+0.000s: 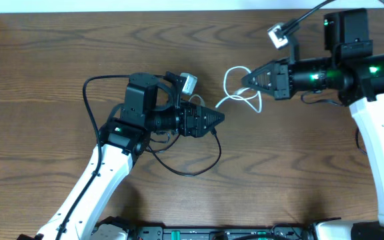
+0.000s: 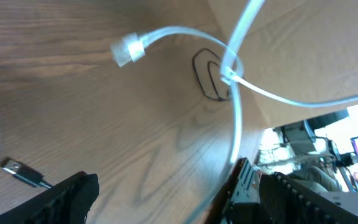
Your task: Untangle cables
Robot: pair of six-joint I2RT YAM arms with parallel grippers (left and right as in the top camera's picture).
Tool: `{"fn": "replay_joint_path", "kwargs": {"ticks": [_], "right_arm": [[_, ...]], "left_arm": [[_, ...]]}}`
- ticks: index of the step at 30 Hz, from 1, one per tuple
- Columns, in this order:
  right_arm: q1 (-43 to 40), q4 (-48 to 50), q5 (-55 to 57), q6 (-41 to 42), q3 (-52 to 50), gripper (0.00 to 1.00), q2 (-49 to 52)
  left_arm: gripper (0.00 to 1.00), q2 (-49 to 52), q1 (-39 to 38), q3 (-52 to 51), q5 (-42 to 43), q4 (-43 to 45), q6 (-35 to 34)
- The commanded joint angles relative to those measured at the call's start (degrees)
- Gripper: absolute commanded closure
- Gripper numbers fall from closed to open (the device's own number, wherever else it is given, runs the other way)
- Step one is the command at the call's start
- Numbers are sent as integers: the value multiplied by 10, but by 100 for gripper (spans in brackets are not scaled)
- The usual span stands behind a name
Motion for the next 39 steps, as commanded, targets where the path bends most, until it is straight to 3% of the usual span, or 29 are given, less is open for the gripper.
{"fn": "replay_joint_path", "kwargs": {"ticks": [1,18,23,25,26,30,32,35,39], "right_arm": [[19,2,-22,12,6,99,-1],[30,12,-35,36,6,99,-1],[33,13,-37,36,6,99,-1],[33,13,-37,36,6,99,-1],[33,13,-37,36,6,99,-1],[31,12,-17,35,6,99,-1],[29,7,53,36,6,99,-1],[24,-16,231,37,6,99,-1],[18,-67,550,104,6,99,-1]], "left_arm": [[11,1,-1,-1,32,3,14],[9,1,-2,-1,11,5,16],[58,2,-31,-1,-3,5,17],[87,5,-40,-1,-3,5,27],[92,5,-42,-1,-3,5,31],[92,5,-43,-1,-3,5,31],[93,5,-43,-1,-3,4,31],[93,5,-43,-1,-3,-8,31],[92,5,-43,-1,-5,-52,67]]}}
